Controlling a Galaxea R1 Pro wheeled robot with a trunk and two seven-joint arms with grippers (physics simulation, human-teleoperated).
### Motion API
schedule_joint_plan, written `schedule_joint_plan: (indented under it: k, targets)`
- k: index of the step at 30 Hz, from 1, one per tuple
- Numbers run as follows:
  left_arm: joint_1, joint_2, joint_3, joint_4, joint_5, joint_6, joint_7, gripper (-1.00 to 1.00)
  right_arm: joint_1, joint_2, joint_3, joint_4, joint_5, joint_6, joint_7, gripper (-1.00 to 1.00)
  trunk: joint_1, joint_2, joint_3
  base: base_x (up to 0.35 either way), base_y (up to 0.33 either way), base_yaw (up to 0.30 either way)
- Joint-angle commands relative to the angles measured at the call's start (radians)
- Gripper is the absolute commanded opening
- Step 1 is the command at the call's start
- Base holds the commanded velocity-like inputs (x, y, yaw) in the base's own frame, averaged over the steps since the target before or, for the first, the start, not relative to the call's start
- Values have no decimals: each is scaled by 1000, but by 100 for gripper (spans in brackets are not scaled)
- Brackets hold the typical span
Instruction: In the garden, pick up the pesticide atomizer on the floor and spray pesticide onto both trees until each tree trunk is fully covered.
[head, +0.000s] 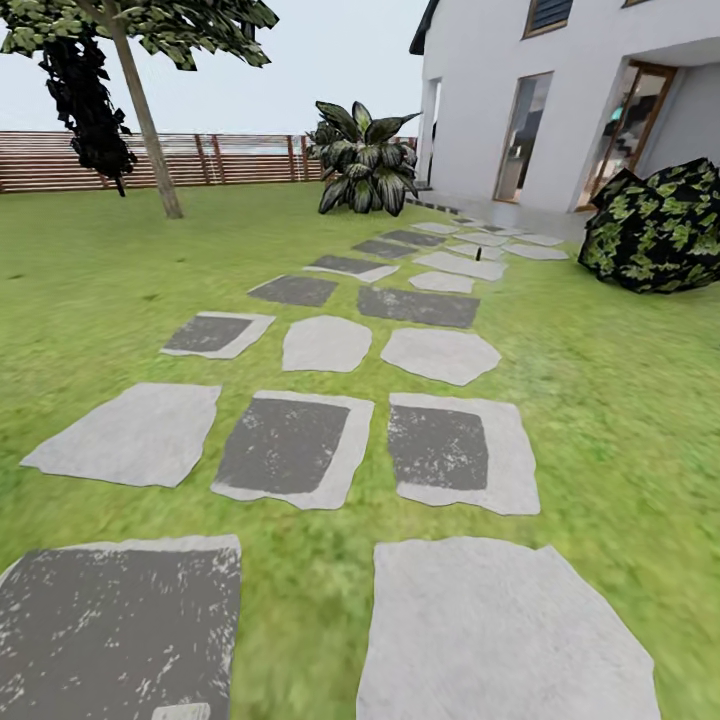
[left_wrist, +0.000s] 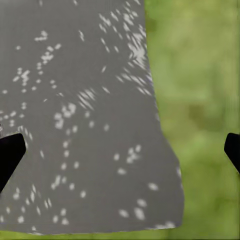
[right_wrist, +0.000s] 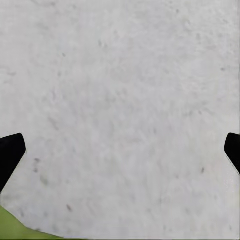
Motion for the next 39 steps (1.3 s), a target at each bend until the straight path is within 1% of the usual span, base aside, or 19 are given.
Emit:
schedule_joint_plan:
  k: [1, 6, 13, 39]
  targets:
    - [-1, 4, 4, 4, 4, -17, 1, 100, 0, 2, 2, 1, 0, -4, 0, 100, 0, 0, -1, 339, 0, 0]
    - [0, 9, 7, 6, 7, -28, 3, 100, 0, 3, 4, 1, 1, -3, 1, 100, 0, 0, -1, 339, 0, 0]
    - [1, 14, 9, 6, 9, -25, 5, 100, 0, 2, 3, 1, 3, -2, 1, 100, 0, 0, -1, 339, 0, 0]
    - [1, 13, 10, 6, 9, -26, 9, 100, 0, 2, 6, 15, 3, -2, 1, 100, 0, 0, -1, 339, 0, 0]
